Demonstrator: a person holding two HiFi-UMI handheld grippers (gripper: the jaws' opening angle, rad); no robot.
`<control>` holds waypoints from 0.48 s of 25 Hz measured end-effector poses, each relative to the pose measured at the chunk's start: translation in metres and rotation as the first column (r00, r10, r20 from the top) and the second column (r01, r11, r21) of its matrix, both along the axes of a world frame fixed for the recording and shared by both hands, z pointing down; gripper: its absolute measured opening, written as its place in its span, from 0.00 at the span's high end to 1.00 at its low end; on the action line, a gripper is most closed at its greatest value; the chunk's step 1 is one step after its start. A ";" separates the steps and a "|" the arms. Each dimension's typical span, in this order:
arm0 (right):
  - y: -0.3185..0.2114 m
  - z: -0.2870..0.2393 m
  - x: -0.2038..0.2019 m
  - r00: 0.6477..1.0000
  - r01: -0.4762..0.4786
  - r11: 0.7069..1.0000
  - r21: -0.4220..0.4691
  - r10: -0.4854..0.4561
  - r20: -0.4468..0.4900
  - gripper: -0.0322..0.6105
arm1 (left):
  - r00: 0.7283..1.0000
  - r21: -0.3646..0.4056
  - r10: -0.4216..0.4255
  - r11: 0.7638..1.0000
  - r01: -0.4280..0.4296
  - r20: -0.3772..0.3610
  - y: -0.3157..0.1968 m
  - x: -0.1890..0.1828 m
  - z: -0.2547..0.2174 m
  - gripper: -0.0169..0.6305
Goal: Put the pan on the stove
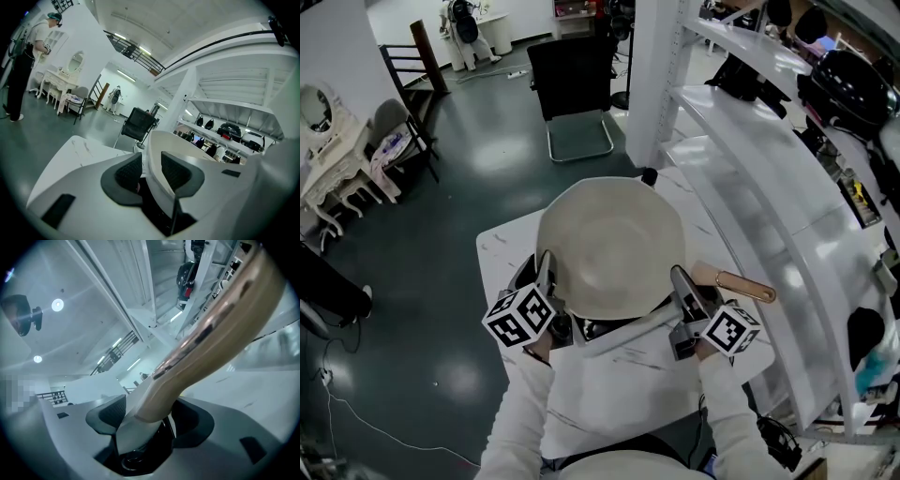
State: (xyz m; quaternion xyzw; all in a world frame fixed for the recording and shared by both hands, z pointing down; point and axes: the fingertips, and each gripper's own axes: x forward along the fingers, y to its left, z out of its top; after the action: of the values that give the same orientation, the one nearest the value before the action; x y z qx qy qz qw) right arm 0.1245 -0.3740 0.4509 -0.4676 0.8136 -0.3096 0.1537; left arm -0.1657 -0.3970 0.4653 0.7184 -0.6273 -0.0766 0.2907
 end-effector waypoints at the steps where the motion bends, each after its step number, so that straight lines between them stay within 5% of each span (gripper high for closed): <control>1: 0.001 0.001 0.002 1.000 -0.005 1.000 -0.006 0.005 -0.005 0.47 | 1.000 0.003 0.003 1.000 -0.003 0.000 0.001 0.001 -0.001 0.78; 12: 0.022 0.004 0.006 1.000 -0.024 0.999 -0.025 0.024 -0.015 0.47 | 1.000 0.016 0.003 1.000 -0.003 0.025 0.023 -0.002 -0.012 0.78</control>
State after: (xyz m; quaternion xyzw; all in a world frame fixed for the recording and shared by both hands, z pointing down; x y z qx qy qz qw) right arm 0.1304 -0.3522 0.4548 -0.4816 0.8051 -0.3143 0.1454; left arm -0.1678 -0.3743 0.4535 0.7226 -0.6292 -0.0722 0.2771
